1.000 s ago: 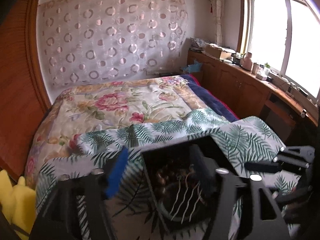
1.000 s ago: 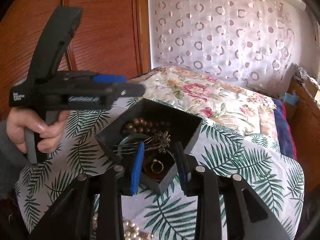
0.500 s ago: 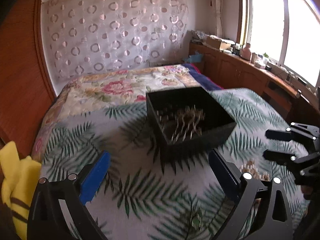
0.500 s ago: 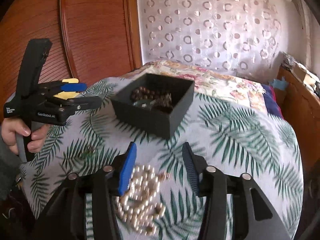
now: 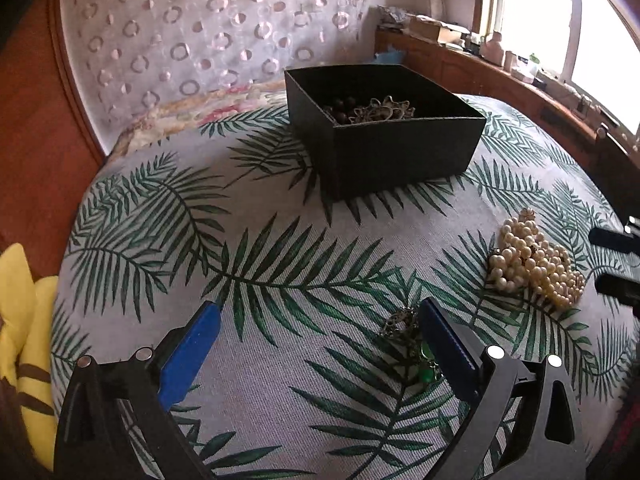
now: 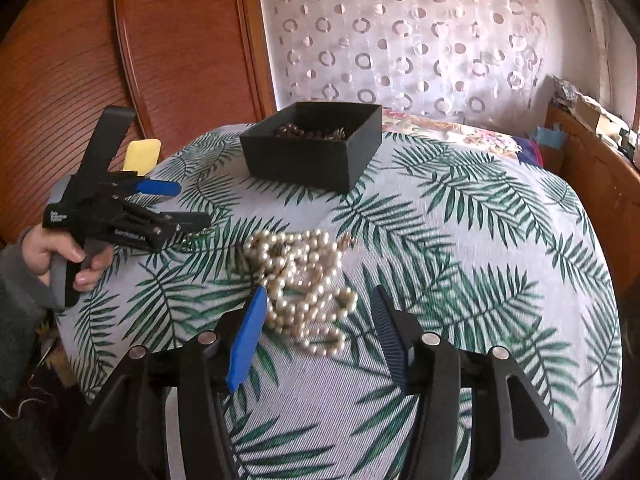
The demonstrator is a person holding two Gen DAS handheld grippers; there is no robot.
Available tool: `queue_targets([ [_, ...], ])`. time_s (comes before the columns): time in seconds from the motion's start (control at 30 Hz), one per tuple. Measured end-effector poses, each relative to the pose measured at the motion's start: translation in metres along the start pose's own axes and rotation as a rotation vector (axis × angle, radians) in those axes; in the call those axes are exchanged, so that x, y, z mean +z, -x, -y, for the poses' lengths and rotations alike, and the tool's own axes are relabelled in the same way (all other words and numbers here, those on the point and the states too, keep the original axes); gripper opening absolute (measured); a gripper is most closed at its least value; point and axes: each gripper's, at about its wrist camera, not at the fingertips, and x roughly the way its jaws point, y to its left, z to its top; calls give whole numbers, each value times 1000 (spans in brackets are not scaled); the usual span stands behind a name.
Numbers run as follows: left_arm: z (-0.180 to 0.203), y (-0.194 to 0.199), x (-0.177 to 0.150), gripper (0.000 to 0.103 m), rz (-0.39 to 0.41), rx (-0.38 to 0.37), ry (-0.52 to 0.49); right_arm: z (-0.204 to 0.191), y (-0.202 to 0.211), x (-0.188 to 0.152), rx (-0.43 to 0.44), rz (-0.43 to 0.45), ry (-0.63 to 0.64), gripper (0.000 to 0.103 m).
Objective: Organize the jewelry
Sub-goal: 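Reach the left tool to the green-stone earrings and close on them, then grasp the pearl necklace with the right tool while the left tool holds the earrings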
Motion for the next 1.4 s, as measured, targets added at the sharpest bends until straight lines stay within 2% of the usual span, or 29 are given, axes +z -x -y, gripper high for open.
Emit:
queue_targets([
  [0.2, -1, -1, 0, 95, -2, -18, 7, -8, 2, -10, -7, 5, 12, 56],
  [0.47, -2, 3, -7, 95, -7, -1, 20, -11, 0, -16, -31, 16, 31, 56],
  [0.53, 1, 5, -11, 95, -20, 8, -6, -12, 1, -16, -35, 15, 31, 56],
  [0.77, 14, 32, -30, 94, 25, -85, 37, -10, 1, -18, -26, 13, 13, 56],
  [0.8, 20, 36, -32, 91, 39, -93, 30, -10, 1, -18, -25, 13, 12, 56],
  [0.87, 29, 39, -34, 72, 46, -108, 19, -10, 0, -18, -22, 11, 12, 56],
  [0.9, 35, 39, -35, 67, 46, -118, 14, -10, 0, -18, -21, 10, 12, 56],
  [0.97, 42, 36, -34, 49, 36, -127, 2, -10, 0, -18, -21, 10, 11, 56],
  [1.0, 47, 33, -33, 45, 25, -125, -10, -10, 0, -18, -20, 10, 11, 56],
  [1.03, 50, 30, -33, 36, 16, -122, -16, -10, 0, -18, -21, 10, 12, 56],
  [1.13, 56, 27, -29, 32, 15, -86, -38, -10, 0, -17, -21, 10, 14, 56],
  [1.2, 57, 25, -27, 25, 13, -63, -47, -10, 0, -17, -20, 8, 15, 56],
  [1.27, 60, 25, -27, 11, 19, -43, -73, -10, 0, -18, -16, 7, 14, 56],
  [1.4, 64, 30, -33, 10, 39, -46, -83, -10, -1, -18, -16, 4, 14, 56],
])
